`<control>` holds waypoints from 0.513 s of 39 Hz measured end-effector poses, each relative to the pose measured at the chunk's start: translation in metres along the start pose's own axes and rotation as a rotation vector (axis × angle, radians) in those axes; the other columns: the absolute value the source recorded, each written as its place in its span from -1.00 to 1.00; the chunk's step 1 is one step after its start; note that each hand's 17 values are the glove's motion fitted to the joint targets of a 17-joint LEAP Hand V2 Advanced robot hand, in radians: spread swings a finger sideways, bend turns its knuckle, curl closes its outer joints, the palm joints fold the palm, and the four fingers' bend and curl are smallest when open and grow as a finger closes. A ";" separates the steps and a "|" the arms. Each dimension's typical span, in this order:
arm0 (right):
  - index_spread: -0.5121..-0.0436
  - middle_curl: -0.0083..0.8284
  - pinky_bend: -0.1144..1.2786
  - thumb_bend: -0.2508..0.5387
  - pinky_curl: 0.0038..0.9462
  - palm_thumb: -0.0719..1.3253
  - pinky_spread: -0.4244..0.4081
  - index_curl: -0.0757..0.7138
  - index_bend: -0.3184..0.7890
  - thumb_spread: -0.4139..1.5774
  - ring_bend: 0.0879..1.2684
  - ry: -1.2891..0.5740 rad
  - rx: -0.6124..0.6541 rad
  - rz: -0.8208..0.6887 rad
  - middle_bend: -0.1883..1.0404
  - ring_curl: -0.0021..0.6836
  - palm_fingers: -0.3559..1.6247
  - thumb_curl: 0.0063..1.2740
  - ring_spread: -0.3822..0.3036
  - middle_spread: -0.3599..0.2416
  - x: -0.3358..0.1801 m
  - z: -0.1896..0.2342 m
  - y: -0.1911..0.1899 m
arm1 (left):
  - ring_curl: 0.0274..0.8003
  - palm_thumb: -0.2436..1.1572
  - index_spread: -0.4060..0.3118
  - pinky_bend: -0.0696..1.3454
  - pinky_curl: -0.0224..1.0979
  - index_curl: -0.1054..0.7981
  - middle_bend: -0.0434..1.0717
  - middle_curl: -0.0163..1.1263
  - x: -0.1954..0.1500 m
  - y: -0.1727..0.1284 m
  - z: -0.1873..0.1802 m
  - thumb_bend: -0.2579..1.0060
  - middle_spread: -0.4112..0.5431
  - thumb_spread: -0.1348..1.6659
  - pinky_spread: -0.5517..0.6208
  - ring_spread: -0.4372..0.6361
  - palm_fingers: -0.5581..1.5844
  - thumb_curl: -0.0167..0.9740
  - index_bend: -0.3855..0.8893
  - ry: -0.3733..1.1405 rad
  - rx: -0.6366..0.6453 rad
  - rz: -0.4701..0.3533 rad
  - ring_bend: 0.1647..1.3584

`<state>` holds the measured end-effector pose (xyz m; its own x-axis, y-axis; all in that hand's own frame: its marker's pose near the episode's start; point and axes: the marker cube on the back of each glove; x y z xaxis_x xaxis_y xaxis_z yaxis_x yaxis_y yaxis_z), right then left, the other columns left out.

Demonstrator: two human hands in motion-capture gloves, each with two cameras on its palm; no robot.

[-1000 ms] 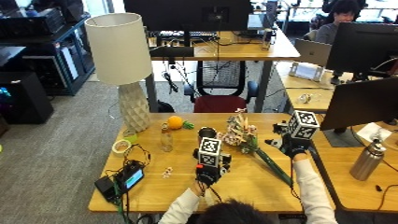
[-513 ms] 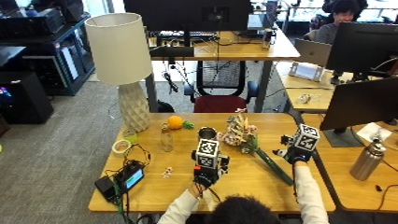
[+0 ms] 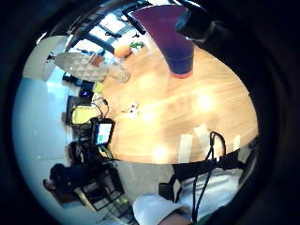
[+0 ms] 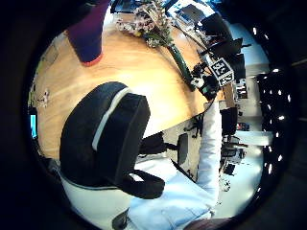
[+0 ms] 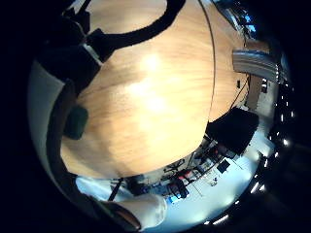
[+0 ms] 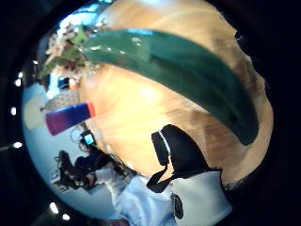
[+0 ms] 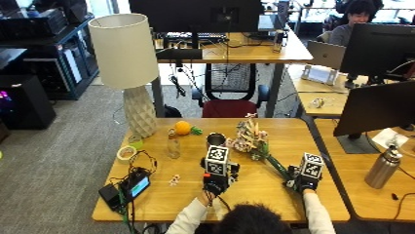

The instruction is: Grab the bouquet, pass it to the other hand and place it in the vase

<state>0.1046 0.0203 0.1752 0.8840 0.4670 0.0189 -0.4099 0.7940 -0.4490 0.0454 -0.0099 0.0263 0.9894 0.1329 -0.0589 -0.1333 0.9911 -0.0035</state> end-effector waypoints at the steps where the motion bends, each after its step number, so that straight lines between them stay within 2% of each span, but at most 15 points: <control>1: 0.58 -0.03 0.26 -0.41 -0.23 -0.15 0.55 -0.70 -0.32 0.45 0.06 0.015 0.033 0.006 -0.03 0.05 -0.14 -0.52 0.22 0.25 0.001 0.001 -0.003 | -0.34 -0.48 0.05 -0.41 -0.38 -0.05 -0.61 -0.45 0.000 0.000 0.000 -0.61 0.09 0.50 0.60 0.22 -0.14 -0.52 -0.15 0.001 -0.001 0.001 -0.39; 3: 0.56 -0.03 0.24 -0.42 -0.23 -0.14 0.51 -0.69 -0.31 0.45 0.06 0.056 0.035 0.052 -0.03 0.06 -0.13 -0.52 0.15 0.22 0.004 0.005 -0.003 | -0.33 -0.48 0.05 -0.41 -0.38 -0.05 -0.61 -0.44 0.001 0.000 0.000 -0.61 0.09 0.51 0.60 0.22 -0.14 -0.52 -0.15 0.004 -0.003 0.003 -0.39; 5: 0.48 -0.06 0.20 -0.33 -0.25 -0.05 0.37 -0.59 -0.13 0.45 0.04 0.087 -0.010 0.099 -0.10 0.05 -0.07 -0.49 0.05 0.21 0.008 0.009 0.002 | -0.33 -0.48 0.04 -0.41 -0.38 -0.05 -0.61 -0.44 0.001 0.001 -0.001 -0.61 0.08 0.51 0.60 0.22 -0.14 -0.52 -0.15 0.003 -0.006 0.003 -0.39; 6: 0.44 -0.02 0.15 -0.32 -0.27 -0.02 0.33 -0.56 -0.11 0.45 0.01 0.084 -0.011 0.094 -0.03 0.03 -0.02 -0.49 0.01 0.17 0.008 0.010 0.002 | -0.33 -0.48 0.04 -0.41 -0.38 -0.05 -0.61 -0.44 0.001 0.001 -0.001 -0.61 0.08 0.51 0.60 0.22 -0.14 -0.52 -0.15 0.003 -0.008 0.003 -0.39; 10: 0.31 -0.02 0.00 -0.19 -0.33 0.18 0.10 -0.37 0.12 0.45 -0.06 0.021 0.112 -0.001 -0.06 0.00 0.22 -0.44 -0.14 0.08 -0.003 0.004 -0.007 | -0.33 -0.48 0.04 -0.42 -0.37 -0.04 -0.61 -0.44 0.000 0.000 0.000 -0.61 0.07 0.51 0.60 0.22 -0.13 -0.52 -0.15 0.011 -0.003 0.003 -0.40; 12: 0.29 -0.02 -0.05 -0.14 -0.34 0.27 0.00 -0.31 0.12 0.45 -0.08 0.013 0.147 0.009 -0.07 0.00 0.29 -0.41 -0.20 0.04 -0.005 0.000 -0.011 | -0.33 -0.48 0.04 -0.42 -0.37 -0.04 -0.61 -0.44 0.000 -0.001 -0.001 -0.61 0.07 0.51 0.60 0.22 -0.13 -0.52 -0.15 0.015 -0.003 0.002 -0.40; 16: 0.33 0.01 -0.13 -0.10 -0.33 0.39 -0.12 -0.17 0.14 0.41 -0.15 0.047 0.121 0.107 -0.10 0.04 0.37 -0.36 -0.28 -0.03 -0.002 -0.002 -0.009 | -0.32 -0.48 0.04 -0.42 -0.37 -0.04 -0.62 -0.44 -0.002 -0.003 0.000 -0.61 0.07 0.52 0.60 0.22 -0.13 -0.52 -0.15 0.023 -0.017 -0.001 -0.40; 20: 0.32 0.07 -0.17 -0.12 -0.31 0.49 -0.21 -0.06 0.15 0.28 -0.27 0.042 0.228 0.097 -0.07 0.06 0.42 -0.28 -0.38 -0.13 -0.005 -0.010 -0.017 | -0.32 -0.48 0.04 -0.42 -0.37 -0.03 -0.61 -0.44 -0.004 -0.005 -0.003 -0.61 0.07 0.52 0.60 0.22 -0.13 -0.52 -0.15 0.039 -0.043 -0.006 -0.40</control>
<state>0.1090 0.0009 0.1738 0.8449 0.5321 -0.0540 -0.5288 0.8159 -0.2340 0.0421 -0.0158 0.0240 0.9872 0.1259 -0.0981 -0.1309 0.9903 -0.0468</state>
